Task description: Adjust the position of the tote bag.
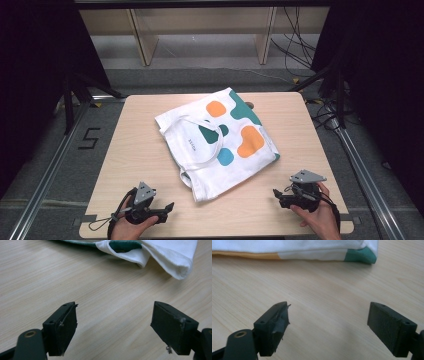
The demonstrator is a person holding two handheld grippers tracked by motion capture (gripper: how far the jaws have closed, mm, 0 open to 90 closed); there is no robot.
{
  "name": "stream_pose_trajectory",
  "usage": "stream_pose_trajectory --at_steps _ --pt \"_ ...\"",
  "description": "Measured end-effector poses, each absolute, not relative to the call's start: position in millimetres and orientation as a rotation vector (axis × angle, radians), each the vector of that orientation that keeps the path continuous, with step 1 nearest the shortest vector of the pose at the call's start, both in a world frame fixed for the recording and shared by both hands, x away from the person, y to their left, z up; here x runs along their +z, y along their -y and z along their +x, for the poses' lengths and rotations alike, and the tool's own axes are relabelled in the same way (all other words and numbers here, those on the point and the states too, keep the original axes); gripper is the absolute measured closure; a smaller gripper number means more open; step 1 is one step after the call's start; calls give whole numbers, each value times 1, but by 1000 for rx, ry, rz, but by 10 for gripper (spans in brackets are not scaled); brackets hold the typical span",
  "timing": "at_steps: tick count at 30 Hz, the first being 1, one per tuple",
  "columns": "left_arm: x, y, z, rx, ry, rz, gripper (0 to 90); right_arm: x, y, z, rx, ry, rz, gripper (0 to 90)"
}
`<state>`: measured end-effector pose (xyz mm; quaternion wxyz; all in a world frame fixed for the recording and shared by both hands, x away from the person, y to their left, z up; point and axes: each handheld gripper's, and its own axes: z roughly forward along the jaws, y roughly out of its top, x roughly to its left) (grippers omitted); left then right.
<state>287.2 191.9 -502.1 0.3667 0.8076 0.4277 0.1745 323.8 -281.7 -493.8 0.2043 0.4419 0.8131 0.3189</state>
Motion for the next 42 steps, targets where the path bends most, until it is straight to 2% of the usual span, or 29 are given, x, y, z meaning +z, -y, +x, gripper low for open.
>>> stream_pose_trajectory --at_steps 6,12,13,16,20,26,34,42 --pt "-500 -194 289 451 -1071 2107 233 -495 283 325 907 -2264 1198 172" --pt "-501 -191 293 443 -1090 2057 258 -495 284 326 914 -2262 1194 170" --pt "-499 -193 294 447 -1079 2095 261 -495 284 326 915 -2263 1196 171" --pt "-502 -188 298 435 -1095 2034 281 -493 283 325 940 -2271 1244 176" --pt "-498 -182 307 463 -1046 2083 316 -494 285 326 933 -2266 1203 180" --pt "-501 -174 326 403 -1070 2003 298 -495 284 327 946 -2273 1184 183" --pt "-505 -160 345 433 -1041 2023 410 -493 284 326 932 -2267 1183 193" --pt "-505 -161 357 420 -1078 1989 433 -491 282 323 944 -2277 1230 195"
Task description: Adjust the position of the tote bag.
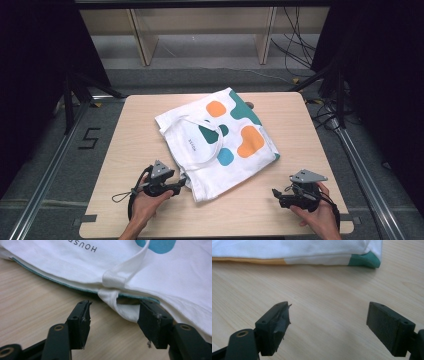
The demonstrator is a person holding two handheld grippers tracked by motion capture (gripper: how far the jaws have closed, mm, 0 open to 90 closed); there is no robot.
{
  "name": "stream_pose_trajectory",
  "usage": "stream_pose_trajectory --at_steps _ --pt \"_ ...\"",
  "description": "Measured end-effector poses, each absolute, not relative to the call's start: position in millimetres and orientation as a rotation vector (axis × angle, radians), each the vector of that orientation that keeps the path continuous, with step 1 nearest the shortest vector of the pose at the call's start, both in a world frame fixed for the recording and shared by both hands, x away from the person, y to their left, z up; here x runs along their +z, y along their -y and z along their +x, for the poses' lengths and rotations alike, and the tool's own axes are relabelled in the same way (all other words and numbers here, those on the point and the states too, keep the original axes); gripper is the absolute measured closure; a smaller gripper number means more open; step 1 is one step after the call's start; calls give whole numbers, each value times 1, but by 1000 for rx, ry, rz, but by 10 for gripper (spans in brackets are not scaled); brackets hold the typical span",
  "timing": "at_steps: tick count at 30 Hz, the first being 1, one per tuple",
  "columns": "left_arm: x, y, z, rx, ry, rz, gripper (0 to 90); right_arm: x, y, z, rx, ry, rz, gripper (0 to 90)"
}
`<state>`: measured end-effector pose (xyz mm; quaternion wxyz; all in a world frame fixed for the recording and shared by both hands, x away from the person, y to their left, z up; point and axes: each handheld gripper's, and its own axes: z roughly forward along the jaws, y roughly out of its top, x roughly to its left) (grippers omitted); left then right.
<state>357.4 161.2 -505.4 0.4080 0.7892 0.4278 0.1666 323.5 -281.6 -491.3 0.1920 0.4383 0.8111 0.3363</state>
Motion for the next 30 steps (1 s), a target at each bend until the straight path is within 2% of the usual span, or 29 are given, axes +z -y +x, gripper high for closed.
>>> stream_pose_trajectory --at_steps 2,4,5,6,9,11,19,22,29,30 --pt "-505 -161 360 411 -1080 1992 438 -492 281 324 956 -2274 1222 201" --pt "-506 -159 363 417 -1058 2005 521 -494 282 326 954 -2286 1192 204" --pt "-506 -157 363 409 -1051 2002 521 -494 282 326 954 -2286 1192 204" --pt "-508 -152 365 419 -1010 2031 608 -493 281 325 961 -2302 1206 213" --pt "-508 -147 363 473 -969 2100 655 -492 280 324 959 -2289 1207 219" --pt "-509 -148 363 438 -971 2133 710 -492 281 324 958 -2286 1202 219" --pt "-514 -141 359 449 -925 2169 773 -493 281 325 948 -2277 1165 232" --pt "-514 -132 356 485 -854 2212 790 -492 282 325 952 -2275 1183 247" --pt "-514 -88 347 425 -732 2220 846 -489 286 326 986 -2251 1172 287" --pt "-515 -71 344 406 -695 2213 845 -487 287 325 1009 -2244 1188 289"
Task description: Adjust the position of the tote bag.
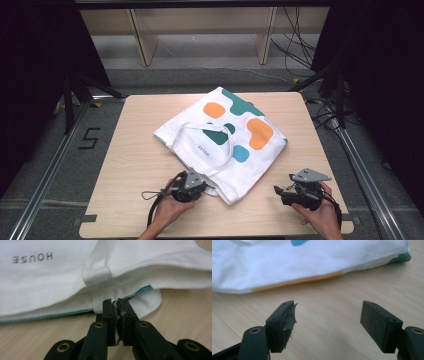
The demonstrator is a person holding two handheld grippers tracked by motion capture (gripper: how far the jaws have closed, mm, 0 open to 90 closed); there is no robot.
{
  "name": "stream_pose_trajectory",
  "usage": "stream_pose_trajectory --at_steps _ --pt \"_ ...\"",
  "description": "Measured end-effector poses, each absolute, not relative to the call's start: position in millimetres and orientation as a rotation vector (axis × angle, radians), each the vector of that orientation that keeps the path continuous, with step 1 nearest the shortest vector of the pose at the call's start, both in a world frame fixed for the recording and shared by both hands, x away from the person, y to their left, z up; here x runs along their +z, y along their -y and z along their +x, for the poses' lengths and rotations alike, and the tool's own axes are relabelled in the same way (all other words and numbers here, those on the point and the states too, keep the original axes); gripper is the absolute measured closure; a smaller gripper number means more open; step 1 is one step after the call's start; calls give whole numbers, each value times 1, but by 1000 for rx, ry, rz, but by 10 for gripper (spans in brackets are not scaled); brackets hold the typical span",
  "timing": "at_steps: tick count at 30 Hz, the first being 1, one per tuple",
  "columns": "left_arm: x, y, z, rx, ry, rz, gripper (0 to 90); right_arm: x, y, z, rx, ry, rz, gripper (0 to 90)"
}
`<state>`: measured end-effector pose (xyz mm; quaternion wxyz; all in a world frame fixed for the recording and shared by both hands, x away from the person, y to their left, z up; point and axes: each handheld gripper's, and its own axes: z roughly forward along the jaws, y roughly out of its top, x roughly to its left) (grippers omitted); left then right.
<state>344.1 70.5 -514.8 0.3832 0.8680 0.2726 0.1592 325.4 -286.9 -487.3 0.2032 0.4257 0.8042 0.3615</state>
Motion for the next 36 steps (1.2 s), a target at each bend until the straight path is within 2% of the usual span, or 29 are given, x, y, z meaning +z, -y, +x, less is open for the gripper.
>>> stream_pose_trajectory --at_steps 3,10,16,19,20,21,22,26,33,36 --pt "-514 -54 343 396 -659 2226 843 -485 289 325 1022 -2232 1169 311" --pt "-515 12 340 358 -557 2221 835 -475 293 323 1077 -2174 1185 349" --pt "-516 44 344 347 -534 2206 825 -474 294 326 1078 -2176 1180 356" --pt "-514 50 343 315 -510 2205 778 -475 296 328 1082 -2183 1164 355" --pt "-513 48 342 291 -505 2205 737 -475 297 328 1073 -2179 1170 354" --pt "-511 43 341 291 -495 2204 638 -475 298 327 1078 -2188 1177 349" --pt "-509 37 339 289 -481 2203 638 -475 298 327 1078 -2188 1177 349" --pt "-502 5 335 302 -489 2168 407 -478 298 328 1075 -2207 1178 318" --pt "-488 -70 340 433 -664 2091 355 -481 286 328 1052 -2258 1116 287" --pt "-486 -110 346 530 -763 2083 336 -482 277 330 1018 -2269 1045 279"
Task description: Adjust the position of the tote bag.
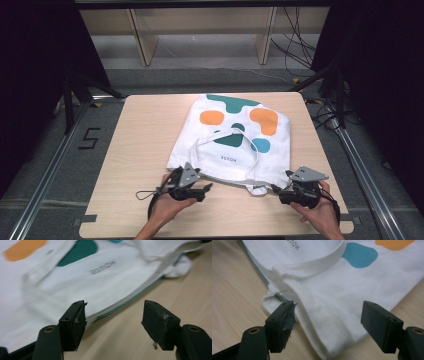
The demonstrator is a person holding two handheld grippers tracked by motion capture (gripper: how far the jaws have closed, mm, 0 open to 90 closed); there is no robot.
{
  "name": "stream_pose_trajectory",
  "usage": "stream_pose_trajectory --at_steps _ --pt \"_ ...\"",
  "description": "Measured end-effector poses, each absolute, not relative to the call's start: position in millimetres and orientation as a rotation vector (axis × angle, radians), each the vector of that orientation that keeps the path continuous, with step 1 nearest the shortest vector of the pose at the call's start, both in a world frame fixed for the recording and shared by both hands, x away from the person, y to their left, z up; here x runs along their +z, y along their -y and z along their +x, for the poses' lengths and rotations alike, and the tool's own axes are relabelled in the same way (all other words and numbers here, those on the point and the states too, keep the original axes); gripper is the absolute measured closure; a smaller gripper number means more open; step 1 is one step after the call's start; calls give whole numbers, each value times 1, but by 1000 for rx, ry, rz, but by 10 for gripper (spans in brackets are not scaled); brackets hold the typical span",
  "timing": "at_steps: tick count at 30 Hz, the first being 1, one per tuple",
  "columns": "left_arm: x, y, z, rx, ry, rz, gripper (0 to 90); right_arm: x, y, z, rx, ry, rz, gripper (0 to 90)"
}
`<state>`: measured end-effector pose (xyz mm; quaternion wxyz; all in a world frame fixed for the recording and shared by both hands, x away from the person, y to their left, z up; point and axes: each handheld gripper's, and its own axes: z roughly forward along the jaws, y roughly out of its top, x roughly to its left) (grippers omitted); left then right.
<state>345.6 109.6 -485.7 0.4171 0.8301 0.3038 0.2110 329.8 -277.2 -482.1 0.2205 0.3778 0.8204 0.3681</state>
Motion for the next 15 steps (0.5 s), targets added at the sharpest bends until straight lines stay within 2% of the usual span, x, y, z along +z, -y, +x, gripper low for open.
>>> stream_pose_trajectory --at_steps 3,4,6,9,15 --pt "-485 -127 351 605 -776 2090 316 -484 270 333 982 -2275 1020 277" --pt "-487 -142 356 657 -851 2096 313 -484 268 335 965 -2276 1012 276" --pt "-489 -154 361 658 -912 2082 313 -485 265 336 944 -2286 1008 276" --pt "-491 -170 369 697 -939 2153 309 -486 260 338 920 -2295 1002 276" --pt "-499 -170 373 683 -982 2153 316 -487 255 340 915 -2317 968 281"
